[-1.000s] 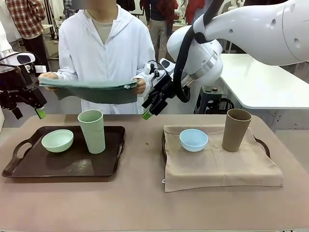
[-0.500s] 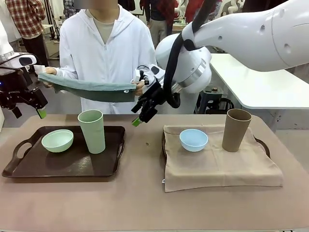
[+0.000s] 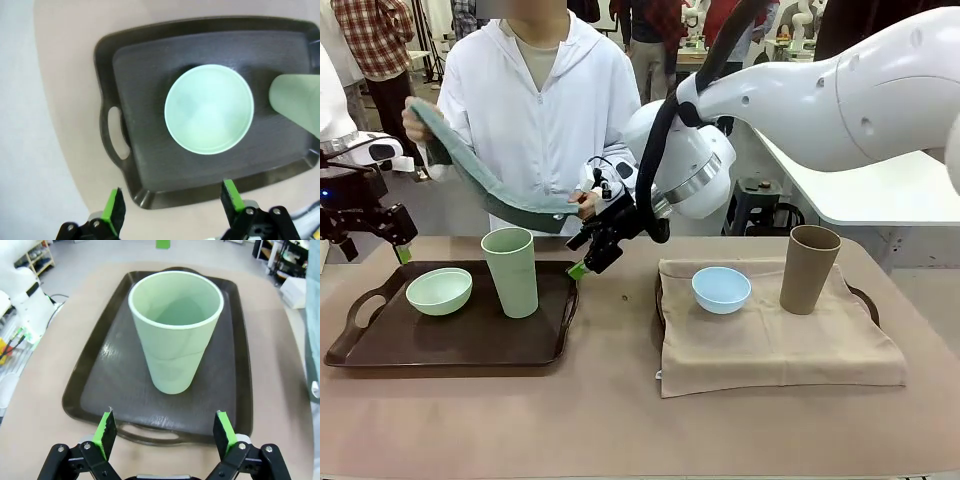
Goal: Set up a tray with a mat and arrange the tableware.
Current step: Pick up the Picnic Bowl and Reusable plastic cup from the Handle tray in front of the human's position and hold them in the air.
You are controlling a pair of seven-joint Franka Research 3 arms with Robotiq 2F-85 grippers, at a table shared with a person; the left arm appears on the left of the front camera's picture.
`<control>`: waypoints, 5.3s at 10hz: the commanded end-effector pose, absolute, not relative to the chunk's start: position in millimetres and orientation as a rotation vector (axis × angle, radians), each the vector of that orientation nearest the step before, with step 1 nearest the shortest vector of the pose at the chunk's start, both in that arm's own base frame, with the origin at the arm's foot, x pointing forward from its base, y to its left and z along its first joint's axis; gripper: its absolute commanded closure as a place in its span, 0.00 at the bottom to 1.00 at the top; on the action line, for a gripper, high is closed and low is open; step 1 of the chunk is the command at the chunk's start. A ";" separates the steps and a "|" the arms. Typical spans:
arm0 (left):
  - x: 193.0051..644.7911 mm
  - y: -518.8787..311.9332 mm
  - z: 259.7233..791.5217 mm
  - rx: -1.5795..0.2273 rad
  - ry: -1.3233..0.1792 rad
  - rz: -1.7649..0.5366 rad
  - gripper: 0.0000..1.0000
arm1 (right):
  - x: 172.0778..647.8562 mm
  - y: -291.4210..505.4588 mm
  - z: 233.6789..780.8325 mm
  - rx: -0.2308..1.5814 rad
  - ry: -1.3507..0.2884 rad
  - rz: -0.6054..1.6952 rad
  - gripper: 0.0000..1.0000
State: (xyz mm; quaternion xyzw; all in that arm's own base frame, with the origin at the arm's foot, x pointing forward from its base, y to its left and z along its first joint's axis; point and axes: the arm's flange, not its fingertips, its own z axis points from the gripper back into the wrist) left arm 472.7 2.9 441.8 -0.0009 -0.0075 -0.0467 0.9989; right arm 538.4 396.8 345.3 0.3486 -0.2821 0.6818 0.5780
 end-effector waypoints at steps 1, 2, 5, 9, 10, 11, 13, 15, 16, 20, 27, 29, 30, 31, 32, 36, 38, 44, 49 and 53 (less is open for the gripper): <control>474.8 -5.5 427.9 0.039 -0.020 -0.066 0.00 | 551.9 412.6 332.8 0.888 -0.741 1.562 0.00; 474.1 -5.1 426.0 0.040 -0.018 -0.057 0.00 | 553.7 420.9 329.2 0.940 -0.767 1.541 0.00; 478.9 -2.7 427.1 0.040 -0.021 0.002 0.00 | 552.2 423.1 329.1 0.958 -0.651 1.505 0.00; 483.0 -6.9 419.7 -0.029 -0.007 -0.052 0.00 | 552.2 432.8 316.7 1.010 -0.678 1.535 0.00; 485.7 -8.4 418.3 -0.047 -0.021 -0.056 0.00 | 553.4 439.6 309.9 1.045 -0.668 1.535 0.00; 484.8 -8.5 417.9 -0.059 -0.028 -0.054 0.00 | 551.5 445.5 307.4 1.063 -0.688 1.552 0.00; 486.4 -11.3 417.9 -0.075 -0.031 -0.047 0.00 | 550.7 451.5 302.9 1.113 -0.709 1.575 0.00; 488.4 -12.6 415.2 -0.082 -0.032 -0.053 0.00 | 550.8 457.3 293.2 1.138 -0.718 1.569 0.00; 489.7 -14.9 412.0 -0.085 -0.027 -0.063 0.00 | 551.4 461.0 288.2 1.148 -0.724 1.566 0.00; 489.7 -19.2 402.5 -0.096 -0.023 -0.094 0.00 | 557.8 477.3 265.1 1.140 -0.700 1.547 0.00; 508.5 -12.4 369.3 -0.126 -0.004 -0.135 0.00 | 562.9 498.8 257.9 1.130 -0.743 1.535 0.00; 513.8 -7.5 357.4 -0.139 0.000 -0.134 0.00 | 564.4 500.0 257.7 1.125 -0.740 1.533 0.00; 516.3 -6.1 353.5 -0.146 0.002 -0.136 0.00 | 566.0 500.4 257.7 1.123 -0.740 1.528 0.00; 517.7 -2.8 351.6 -0.150 0.003 -0.135 0.00 | 566.4 501.5 258.1 1.123 -0.738 1.526 0.00; 518.8 -1.3 349.6 -0.154 -0.001 -0.136 0.00 | 566.4 502.0 258.1 1.126 -0.737 1.522 0.00; 522.2 1.8 342.6 -0.136 -0.005 -0.123 0.54 | 565.2 500.9 256.8 1.115 -0.734 1.552 0.59; 520.8 3.0 343.6 -0.133 -0.002 -0.117 0.57 | 565.0 500.7 255.8 1.116 -0.743 1.551 1.00; 520.3 7.3 345.6 -0.108 -0.002 -0.117 1.00 | 565.5 498.2 254.3 1.127 -0.757 1.550 0.77; 511.8 11.6 363.1 -0.065 0.084 -0.106 1.00 | 552.6 483.7 288.9 1.131 -0.729 1.498 1.00; 466.3 49.6 478.4 -0.045 -0.099 -0.093 1.00 | 497.2 454.4 407.0 0.979 -0.825 1.533 1.00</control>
